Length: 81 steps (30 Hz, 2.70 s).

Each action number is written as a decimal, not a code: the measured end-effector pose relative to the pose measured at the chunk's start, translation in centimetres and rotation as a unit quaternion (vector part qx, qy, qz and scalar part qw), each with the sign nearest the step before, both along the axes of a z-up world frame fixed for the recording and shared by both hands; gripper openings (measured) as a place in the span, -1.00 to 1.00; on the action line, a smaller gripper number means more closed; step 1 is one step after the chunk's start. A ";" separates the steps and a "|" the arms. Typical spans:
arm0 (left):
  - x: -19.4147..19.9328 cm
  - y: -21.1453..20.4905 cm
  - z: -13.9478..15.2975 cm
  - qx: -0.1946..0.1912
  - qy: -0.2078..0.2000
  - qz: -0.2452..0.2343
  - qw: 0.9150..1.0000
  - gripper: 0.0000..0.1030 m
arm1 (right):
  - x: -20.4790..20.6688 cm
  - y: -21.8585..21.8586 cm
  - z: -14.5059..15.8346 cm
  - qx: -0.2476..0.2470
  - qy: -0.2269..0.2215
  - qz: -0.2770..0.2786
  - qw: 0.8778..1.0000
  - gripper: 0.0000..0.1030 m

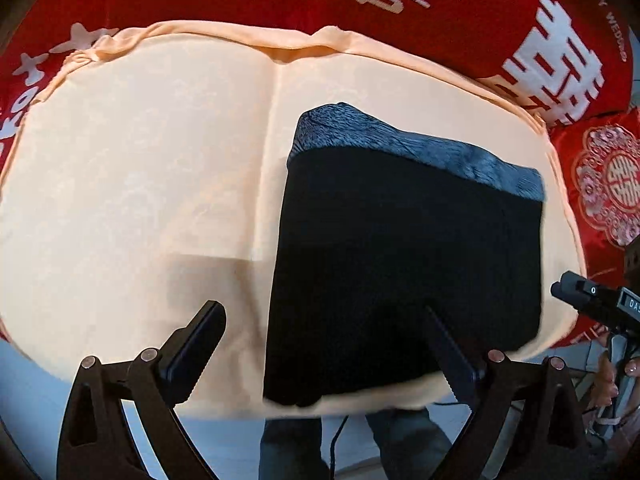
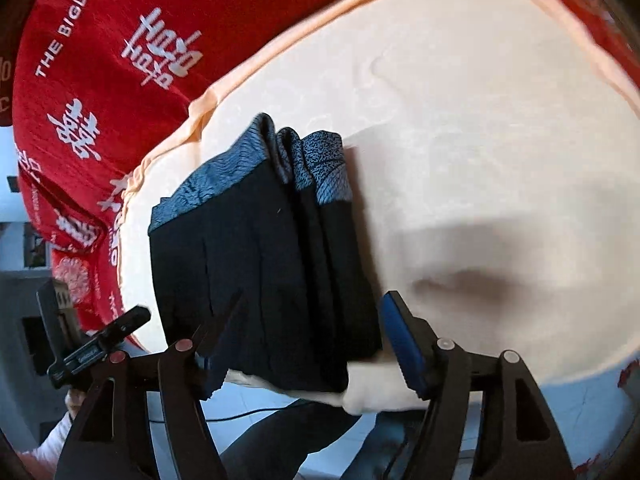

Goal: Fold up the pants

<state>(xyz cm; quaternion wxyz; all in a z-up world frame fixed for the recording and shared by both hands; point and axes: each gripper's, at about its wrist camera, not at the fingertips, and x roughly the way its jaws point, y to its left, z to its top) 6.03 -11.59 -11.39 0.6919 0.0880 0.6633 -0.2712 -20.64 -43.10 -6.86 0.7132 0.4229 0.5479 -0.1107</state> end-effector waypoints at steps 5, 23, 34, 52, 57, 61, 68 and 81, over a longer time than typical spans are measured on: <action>-2.2 0.1 2.9 0.027 -0.030 -0.015 0.999 0.91 | -1.7 2.5 3.0 -0.024 0.011 -0.013 1.000 0.42; -7.1 2.0 9.3 0.062 -0.064 -0.055 0.995 0.98 | -1.9 12.4 10.6 -0.149 0.072 0.023 0.986 0.84; -7.2 1.9 12.6 0.090 -0.119 -0.061 0.987 0.98 | -0.1 14.4 12.6 -0.148 0.083 0.048 0.984 0.84; -9.3 -0.4 15.2 0.114 -0.123 -0.003 0.986 0.98 | -0.5 12.3 15.0 -0.166 0.096 0.088 0.977 0.84; -9.8 -0.4 15.2 0.119 -0.119 0.001 0.986 0.98 | -1.1 12.3 15.2 -0.168 0.097 0.093 0.977 0.84; -10.1 -0.4 15.2 0.120 -0.118 0.004 0.986 0.98 | -1.4 12.2 15.3 -0.170 0.098 0.091 0.976 0.84; -10.4 -0.7 15.2 0.117 -0.119 -0.005 0.986 0.98 | -1.4 12.3 15.6 -0.175 0.098 0.091 0.975 0.84; -10.7 -1.2 15.4 0.119 -0.123 -0.020 0.985 0.98 | -0.9 13.1 15.5 -0.193 0.110 0.106 0.969 0.84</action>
